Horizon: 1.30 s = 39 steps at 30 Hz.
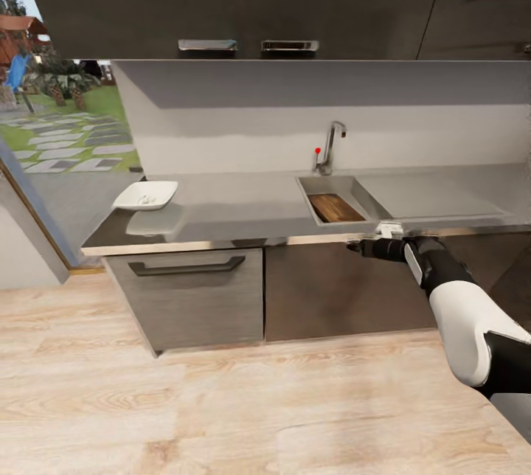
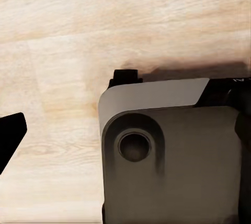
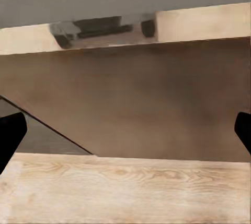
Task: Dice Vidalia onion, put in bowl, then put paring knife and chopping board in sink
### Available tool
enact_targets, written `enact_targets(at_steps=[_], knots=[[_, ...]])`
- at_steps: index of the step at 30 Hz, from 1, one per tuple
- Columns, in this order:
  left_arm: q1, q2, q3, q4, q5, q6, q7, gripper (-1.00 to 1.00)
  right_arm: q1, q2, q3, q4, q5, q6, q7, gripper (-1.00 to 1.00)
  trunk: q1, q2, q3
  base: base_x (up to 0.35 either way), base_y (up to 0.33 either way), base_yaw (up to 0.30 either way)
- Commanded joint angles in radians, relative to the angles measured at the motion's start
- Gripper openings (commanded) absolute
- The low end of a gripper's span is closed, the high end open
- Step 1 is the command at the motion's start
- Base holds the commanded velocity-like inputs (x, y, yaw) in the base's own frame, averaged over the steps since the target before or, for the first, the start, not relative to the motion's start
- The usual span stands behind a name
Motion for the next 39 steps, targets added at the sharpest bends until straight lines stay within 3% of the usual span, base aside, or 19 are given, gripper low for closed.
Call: enact_targets(at_steps=[1, 5, 7, 9, 10, 11, 14, 15, 18, 23, 26, 28, 34, 37, 39], knots=[[-0.001, -0.001, -0.008, 0.003, 0.007, -0.007, 0.000, 1.00, -0.001, 0.005, -0.008, 0.016, 0.023, -0.009, 0.008, 1.00, -0.001, -0.001, -0.001, -0.302, 0.000, 0.000], [-0.001, -0.006, -0.010, 0.000, 0.005, -0.006, -0.002, 1.00, -0.001, 0.013, -0.009, 0.168, 0.080, -0.144, -0.009, 1.00, -0.001, -0.001, -0.001, -0.215, 0.000, 0.000], [-0.001, -0.013, -0.009, -0.001, 0.005, -0.005, 0.000, 1.00, 0.000, 0.013, -0.009, 0.319, 0.092, -0.285, -0.055, 1.00, -0.001, -0.001, -0.001, -0.055, 0.000, 0.000], [-0.001, -0.015, -0.009, -0.006, 0.004, -0.006, 0.001, 1.00, 0.010, 0.014, -0.008, 0.390, 0.094, -0.393, -0.099, 1.00, -0.001, -0.001, -0.001, -0.028, 0.000, 0.000], [-0.001, -0.017, -0.007, -0.028, 0.003, -0.006, 0.002, 1.00, 0.093, 0.023, -0.008, 0.430, 0.097, -0.518, -0.163, 1.00, -0.001, -0.001, -0.001, -0.009, 0.000, 0.000], [-0.001, -0.017, -0.007, -0.037, 0.003, -0.006, 0.003, 1.00, 0.124, 0.027, -0.008, 0.435, 0.098, -0.544, -0.177, 1.00, -0.001, -0.001, -0.001, -0.007, 0.000, 0.000], [0.000, -0.016, -0.006, -0.111, 0.003, -0.004, 0.010, 1.00, 0.300, 0.051, -0.007, 0.451, 0.116, -0.698, -0.248, 1.00, -0.001, -0.001, -0.001, -0.003, 0.000, 0.000], [0.000, -0.016, -0.005, -0.123, 0.003, -0.004, 0.013, 1.00, 0.325, 0.054, -0.007, 0.452, 0.119, -0.728, -0.259, 1.00, -0.001, -0.001, -0.001, -0.002, 0.000, 0.000], [0.000, -0.016, -0.005, -0.179, 0.003, -0.004, 0.049, 1.00, 0.485, 0.068, -0.007, 0.456, 0.128, -0.900, -0.323, 1.00, -0.001, -0.001, -0.001, 0.000, 0.000, 0.000], [0.000, -0.015, -0.005, -0.204, 0.003, -0.007, 0.081, 1.00, 0.705, 0.080, -0.007, 0.459, 0.131, -1.118, -0.419, 1.00, -0.001, -0.001, -0.001, 0.000, 0.000, 0.000], [0.000, 0.001, -0.004, -0.208, 0.003, -0.010, 0.087, 1.00, 0.866, 0.099, -0.007, 0.460, 0.131, -1.289, -0.467, 1.00, -0.001, -0.001, -0.001, 0.000, 0.000, 0.000], [0.000, 0.016, -0.004, -0.209, 0.003, -0.042, 0.088, 1.00, 0.928, 0.116, -0.010, 0.457, 0.130, -1.393, -0.511, 1.00, -0.001, -0.001, -0.001, 0.000, 0.000, 0.000], [0.000, 0.038, -0.004, -0.205, 0.004, -0.094, 0.088, 1.00, 0.968, 0.154, -0.017, 0.418, 0.129, -1.471, -0.682, 1.00, -0.001, -0.001, -0.001, 0.000, 0.000, 0.000], [0.000, 0.045, -0.005, -0.203, 0.005, -0.100, 0.088, 1.00, 0.971, 0.185, -0.012, 0.382, 0.132, -1.475, -0.713, 1.00, -0.001, -0.001, -0.001, 0.000, 0.000, 0.000], [0.000, 0.045, -0.007, -0.202, 0.005, -0.106, 0.088, 1.00, 0.971, 0.188, -0.011, 0.379, 0.132, -1.474, -0.715, 1.00, -0.001, -0.001, -0.001, 0.000, 0.000, 0.000]])
